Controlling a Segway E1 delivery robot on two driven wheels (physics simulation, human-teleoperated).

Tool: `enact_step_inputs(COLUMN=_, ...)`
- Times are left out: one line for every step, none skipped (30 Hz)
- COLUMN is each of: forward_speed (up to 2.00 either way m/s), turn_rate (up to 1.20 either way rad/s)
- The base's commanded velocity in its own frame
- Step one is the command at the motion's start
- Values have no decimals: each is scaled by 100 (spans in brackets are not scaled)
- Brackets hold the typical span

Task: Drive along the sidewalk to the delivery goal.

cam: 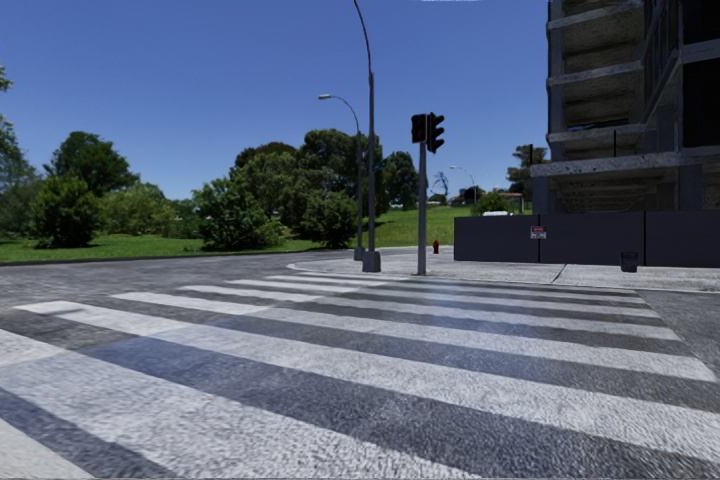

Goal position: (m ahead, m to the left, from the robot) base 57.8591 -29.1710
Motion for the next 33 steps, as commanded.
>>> enact_step_inputs(forward_speed=152, turn_rate=-48)
enact_step_inputs(forward_speed=152, turn_rate=-48)
enact_step_inputs(forward_speed=152, turn_rate=-48)
enact_step_inputs(forward_speed=152, turn_rate=-48)
enact_step_inputs(forward_speed=153, turn_rate=-48)
enact_step_inputs(forward_speed=153, turn_rate=-48)
enact_step_inputs(forward_speed=153, turn_rate=-48)
enact_step_inputs(forward_speed=153, turn_rate=-48)
enact_step_inputs(forward_speed=153, turn_rate=-48)
enact_step_inputs(forward_speed=153, turn_rate=-48)
enact_step_inputs(forward_speed=153, turn_rate=-48)
enact_step_inputs(forward_speed=153, turn_rate=-48)
enact_step_inputs(forward_speed=153, turn_rate=-48)
enact_step_inputs(forward_speed=153, turn_rate=-48)
enact_step_inputs(forward_speed=153, turn_rate=-48)
enact_step_inputs(forward_speed=153, turn_rate=-48)
enact_step_inputs(forward_speed=153, turn_rate=-48)
enact_step_inputs(forward_speed=153, turn_rate=-48)
enact_step_inputs(forward_speed=153, turn_rate=-48)
enact_step_inputs(forward_speed=153, turn_rate=-48)
enact_step_inputs(forward_speed=153, turn_rate=-22)
enact_step_inputs(forward_speed=153, turn_rate=-22)
enact_step_inputs(forward_speed=154, turn_rate=0)
enact_step_inputs(forward_speed=156, turn_rate=0)
enact_step_inputs(forward_speed=156, turn_rate=0)
enact_step_inputs(forward_speed=157, turn_rate=0)
enact_step_inputs(forward_speed=159, turn_rate=0)
enact_step_inputs(forward_speed=164, turn_rate=0)
enact_step_inputs(forward_speed=164, turn_rate=0)
enact_step_inputs(forward_speed=170, turn_rate=0)
enact_step_inputs(forward_speed=183, turn_rate=0)
enact_step_inputs(forward_speed=183, turn_rate=0)
enact_step_inputs(forward_speed=200, turn_rate=0)
